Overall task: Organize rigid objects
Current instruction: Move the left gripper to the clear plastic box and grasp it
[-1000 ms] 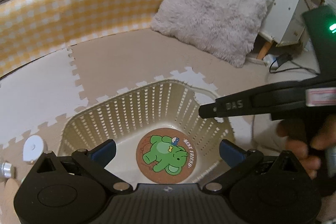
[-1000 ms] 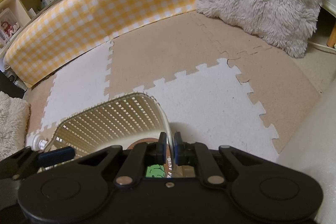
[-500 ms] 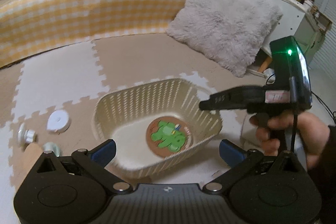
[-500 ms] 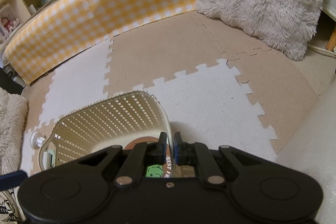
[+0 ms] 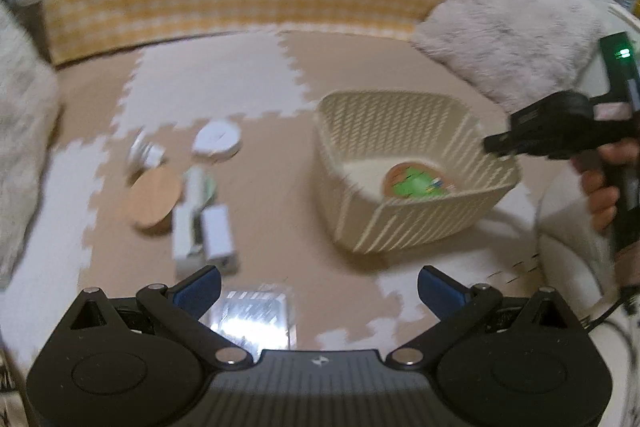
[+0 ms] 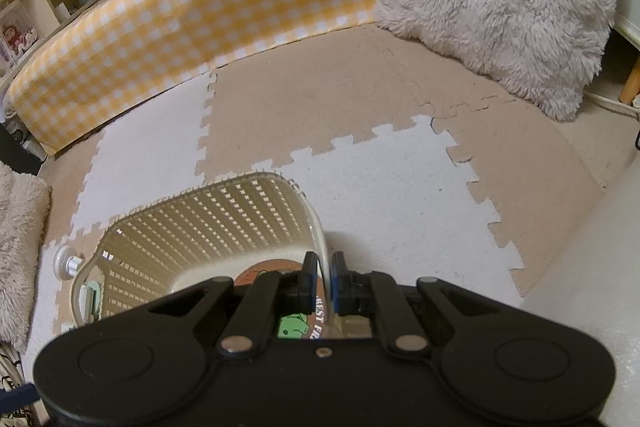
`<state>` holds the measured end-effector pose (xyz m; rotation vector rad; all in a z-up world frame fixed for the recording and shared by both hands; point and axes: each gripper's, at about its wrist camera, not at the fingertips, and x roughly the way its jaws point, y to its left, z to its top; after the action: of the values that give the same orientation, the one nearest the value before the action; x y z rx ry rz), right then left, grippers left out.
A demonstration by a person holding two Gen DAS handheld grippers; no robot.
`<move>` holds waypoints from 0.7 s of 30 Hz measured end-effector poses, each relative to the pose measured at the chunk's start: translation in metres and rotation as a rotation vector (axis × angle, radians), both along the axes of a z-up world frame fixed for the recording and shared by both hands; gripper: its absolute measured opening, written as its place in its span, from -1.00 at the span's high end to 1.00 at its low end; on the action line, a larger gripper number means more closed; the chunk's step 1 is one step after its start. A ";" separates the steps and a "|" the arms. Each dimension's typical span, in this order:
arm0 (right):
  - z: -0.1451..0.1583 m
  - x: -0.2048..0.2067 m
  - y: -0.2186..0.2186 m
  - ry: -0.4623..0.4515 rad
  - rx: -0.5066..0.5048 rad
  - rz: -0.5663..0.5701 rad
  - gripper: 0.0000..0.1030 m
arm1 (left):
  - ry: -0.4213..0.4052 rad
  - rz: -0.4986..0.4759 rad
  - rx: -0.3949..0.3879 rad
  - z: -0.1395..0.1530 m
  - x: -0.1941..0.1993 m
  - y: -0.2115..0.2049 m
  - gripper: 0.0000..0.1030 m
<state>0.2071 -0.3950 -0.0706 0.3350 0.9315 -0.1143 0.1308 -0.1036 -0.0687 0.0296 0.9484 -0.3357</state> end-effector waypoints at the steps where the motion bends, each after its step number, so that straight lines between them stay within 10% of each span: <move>1: 0.000 0.000 0.000 0.000 0.001 0.000 0.85 | 0.010 0.012 0.004 -0.005 -0.001 0.004 -1.00; 21: 0.000 0.001 0.002 0.009 -0.014 0.006 0.84 | 0.140 0.166 0.048 -0.072 0.013 0.025 -0.63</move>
<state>0.2078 -0.3930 -0.0710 0.3195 0.9403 -0.1170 0.1442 -0.0785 -0.1408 -0.0292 1.0900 -0.1625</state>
